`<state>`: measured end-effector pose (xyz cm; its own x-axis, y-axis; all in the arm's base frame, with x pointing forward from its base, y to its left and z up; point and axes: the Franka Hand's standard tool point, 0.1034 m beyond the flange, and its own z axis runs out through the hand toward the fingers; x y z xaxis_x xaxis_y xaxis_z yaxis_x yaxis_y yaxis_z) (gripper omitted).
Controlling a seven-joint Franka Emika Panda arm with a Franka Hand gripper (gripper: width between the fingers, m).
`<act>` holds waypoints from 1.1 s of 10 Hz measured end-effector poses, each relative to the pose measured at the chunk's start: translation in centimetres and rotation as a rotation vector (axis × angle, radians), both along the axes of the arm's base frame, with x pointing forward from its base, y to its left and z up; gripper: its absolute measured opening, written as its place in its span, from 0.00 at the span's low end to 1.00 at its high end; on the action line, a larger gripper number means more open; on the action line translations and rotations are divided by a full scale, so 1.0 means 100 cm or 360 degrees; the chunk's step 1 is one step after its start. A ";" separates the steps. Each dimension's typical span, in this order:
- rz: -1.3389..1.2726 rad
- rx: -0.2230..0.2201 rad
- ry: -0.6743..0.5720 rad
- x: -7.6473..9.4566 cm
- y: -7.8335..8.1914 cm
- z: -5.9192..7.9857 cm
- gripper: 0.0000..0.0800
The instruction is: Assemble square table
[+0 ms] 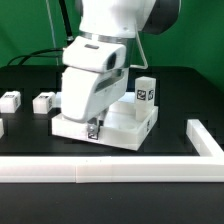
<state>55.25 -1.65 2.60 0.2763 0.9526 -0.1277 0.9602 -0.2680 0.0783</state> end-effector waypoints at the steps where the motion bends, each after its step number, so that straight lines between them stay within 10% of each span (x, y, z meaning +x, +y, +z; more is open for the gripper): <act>1: 0.0106 -0.0025 0.0030 0.005 0.006 0.000 0.07; 11: 0.0224 -0.0038 0.0097 0.018 0.027 0.000 0.07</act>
Offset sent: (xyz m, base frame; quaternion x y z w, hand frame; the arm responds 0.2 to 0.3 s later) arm 0.0000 0.0000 0.0000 0.0000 0.0000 0.0000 1.0000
